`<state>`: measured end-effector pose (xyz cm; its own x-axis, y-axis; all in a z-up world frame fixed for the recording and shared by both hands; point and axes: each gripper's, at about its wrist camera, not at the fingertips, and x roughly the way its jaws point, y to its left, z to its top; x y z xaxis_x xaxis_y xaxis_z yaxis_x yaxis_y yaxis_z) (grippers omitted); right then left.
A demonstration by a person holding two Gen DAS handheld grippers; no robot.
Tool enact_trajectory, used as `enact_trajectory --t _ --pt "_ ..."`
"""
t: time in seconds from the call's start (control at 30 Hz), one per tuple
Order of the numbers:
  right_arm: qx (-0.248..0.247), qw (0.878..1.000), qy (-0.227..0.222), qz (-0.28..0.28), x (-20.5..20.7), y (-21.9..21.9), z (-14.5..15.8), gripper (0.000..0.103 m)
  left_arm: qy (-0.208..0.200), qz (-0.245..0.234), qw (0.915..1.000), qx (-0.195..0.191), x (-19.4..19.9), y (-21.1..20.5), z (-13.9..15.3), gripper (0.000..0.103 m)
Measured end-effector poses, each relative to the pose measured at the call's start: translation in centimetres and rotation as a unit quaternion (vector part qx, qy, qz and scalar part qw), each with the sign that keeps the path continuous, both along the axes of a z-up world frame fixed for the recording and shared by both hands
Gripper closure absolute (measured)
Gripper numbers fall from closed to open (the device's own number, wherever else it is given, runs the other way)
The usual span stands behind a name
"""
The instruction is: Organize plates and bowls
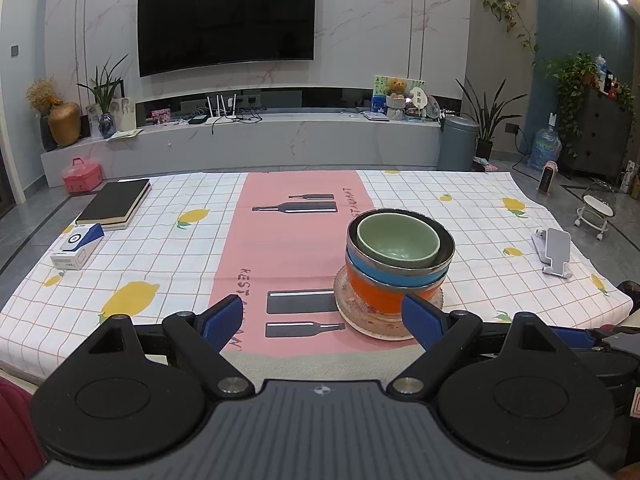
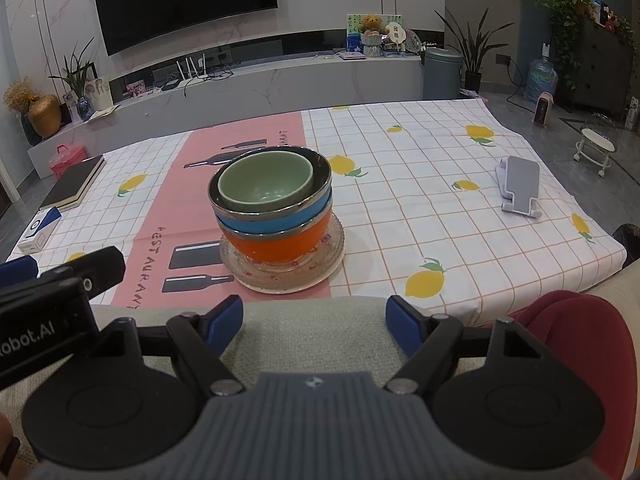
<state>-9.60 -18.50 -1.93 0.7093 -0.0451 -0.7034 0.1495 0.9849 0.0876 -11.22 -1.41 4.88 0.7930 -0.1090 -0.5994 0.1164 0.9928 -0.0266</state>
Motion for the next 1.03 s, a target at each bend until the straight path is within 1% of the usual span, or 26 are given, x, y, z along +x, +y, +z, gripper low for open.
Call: enact_trajectory --t 0.17,1.03 --pt "-0.024 1.0 -0.003 -0.01 -0.1 0.29 -0.13 0.026 0.006 0.002 1.0 -0.001 0.0 0.21 -0.28 0.0" --pt "-0.025 1.0 -0.002 -0.013 -0.09 0.15 -0.4 0.026 0.006 0.003 1.0 0.002 -0.05 0.2 -0.26 0.0"
